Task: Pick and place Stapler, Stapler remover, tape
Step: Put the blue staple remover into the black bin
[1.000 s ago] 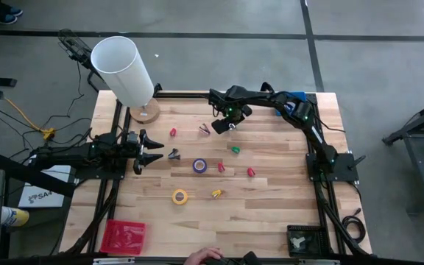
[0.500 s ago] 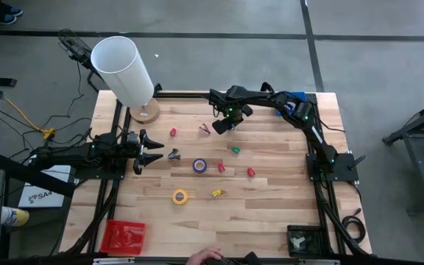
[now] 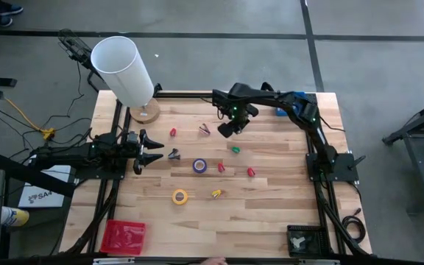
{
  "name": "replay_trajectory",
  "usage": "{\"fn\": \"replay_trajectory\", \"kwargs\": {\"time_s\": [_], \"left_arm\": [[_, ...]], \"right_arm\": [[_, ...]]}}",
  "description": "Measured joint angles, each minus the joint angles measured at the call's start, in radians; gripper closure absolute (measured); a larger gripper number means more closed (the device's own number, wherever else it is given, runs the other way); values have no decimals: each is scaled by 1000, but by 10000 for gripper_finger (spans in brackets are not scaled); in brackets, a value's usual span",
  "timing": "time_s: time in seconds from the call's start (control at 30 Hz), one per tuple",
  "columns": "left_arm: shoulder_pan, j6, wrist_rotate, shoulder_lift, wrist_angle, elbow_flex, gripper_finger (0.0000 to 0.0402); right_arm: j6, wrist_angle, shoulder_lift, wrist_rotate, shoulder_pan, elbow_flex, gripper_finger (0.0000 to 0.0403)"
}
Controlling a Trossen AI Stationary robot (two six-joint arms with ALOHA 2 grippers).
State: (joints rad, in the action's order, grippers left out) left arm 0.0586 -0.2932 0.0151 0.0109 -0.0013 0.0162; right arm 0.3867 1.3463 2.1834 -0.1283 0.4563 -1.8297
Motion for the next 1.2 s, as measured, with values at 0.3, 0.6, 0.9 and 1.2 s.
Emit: {"fn": "replay_trajectory", "kwargs": {"time_s": [0.3, 0.6, 0.9, 1.2], "left_arm": [[0, 0, 0, 0, 0, 0, 188], [0, 0, 0, 0, 0, 0, 188], [0, 0, 0, 0, 0, 0, 188], [0, 0, 0, 0, 0, 0, 188]], "right_arm": [[-98, 147, -159, 24, -54, 44, 323], [-71, 58, -469, -6, -157, 427, 323], [135, 29, -795, -99, -361, 769, 323], [606, 0, -989, -201, -662, 923, 323]]}}
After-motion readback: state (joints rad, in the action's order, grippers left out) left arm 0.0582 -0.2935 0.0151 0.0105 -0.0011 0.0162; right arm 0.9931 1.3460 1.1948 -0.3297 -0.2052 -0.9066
